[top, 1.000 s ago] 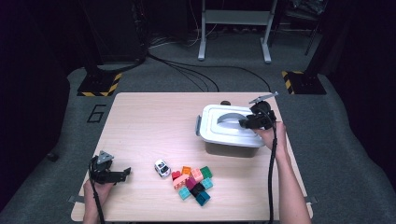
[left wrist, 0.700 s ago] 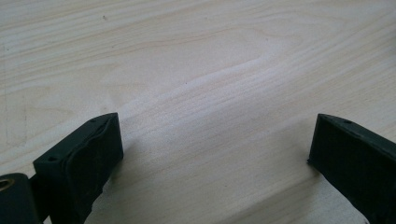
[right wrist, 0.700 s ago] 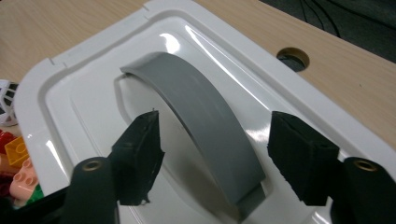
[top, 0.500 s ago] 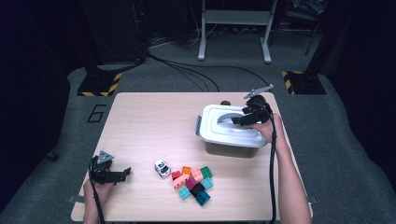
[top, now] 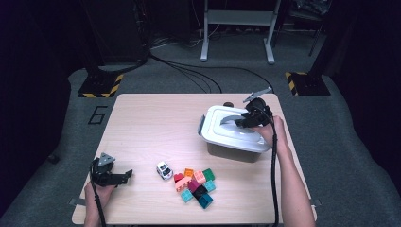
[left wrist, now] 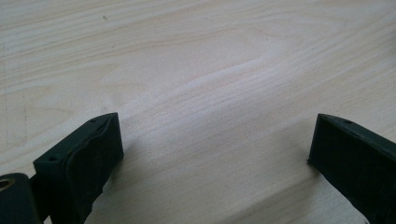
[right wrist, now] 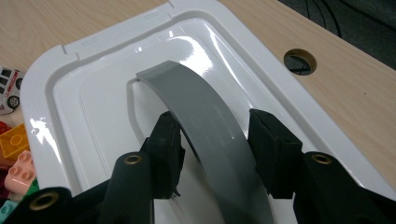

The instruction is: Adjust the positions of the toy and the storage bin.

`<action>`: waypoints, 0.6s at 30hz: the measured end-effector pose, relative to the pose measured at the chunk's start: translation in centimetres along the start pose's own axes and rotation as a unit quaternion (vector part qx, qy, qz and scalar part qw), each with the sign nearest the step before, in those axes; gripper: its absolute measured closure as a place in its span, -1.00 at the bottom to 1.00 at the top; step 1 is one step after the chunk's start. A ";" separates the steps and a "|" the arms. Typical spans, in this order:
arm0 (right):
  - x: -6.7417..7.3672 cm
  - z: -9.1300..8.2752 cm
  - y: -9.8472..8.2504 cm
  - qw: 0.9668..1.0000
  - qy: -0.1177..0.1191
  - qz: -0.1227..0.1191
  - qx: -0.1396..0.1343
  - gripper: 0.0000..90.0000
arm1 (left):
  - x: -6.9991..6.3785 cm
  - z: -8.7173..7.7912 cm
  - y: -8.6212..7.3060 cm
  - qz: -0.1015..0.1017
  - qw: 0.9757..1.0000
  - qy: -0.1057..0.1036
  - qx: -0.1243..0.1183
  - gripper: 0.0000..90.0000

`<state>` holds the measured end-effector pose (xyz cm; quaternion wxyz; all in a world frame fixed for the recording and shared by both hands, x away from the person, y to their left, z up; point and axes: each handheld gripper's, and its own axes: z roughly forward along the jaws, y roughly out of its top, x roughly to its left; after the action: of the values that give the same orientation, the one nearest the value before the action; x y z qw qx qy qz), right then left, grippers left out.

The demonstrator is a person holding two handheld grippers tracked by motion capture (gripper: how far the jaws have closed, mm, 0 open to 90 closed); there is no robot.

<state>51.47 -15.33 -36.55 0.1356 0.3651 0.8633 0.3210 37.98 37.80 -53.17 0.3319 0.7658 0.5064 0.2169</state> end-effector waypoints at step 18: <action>-0.3 -0.6 -0.4 0.998 0.036 0.004 -0.041 0.18 | 0.0 0.0 0.0 0.001 1.000 -0.001 0.001 -0.94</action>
<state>51.13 -16.03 -36.34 0.1175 0.3510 0.8522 0.3698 37.97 37.83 -53.14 0.3309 0.7670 0.5053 0.2164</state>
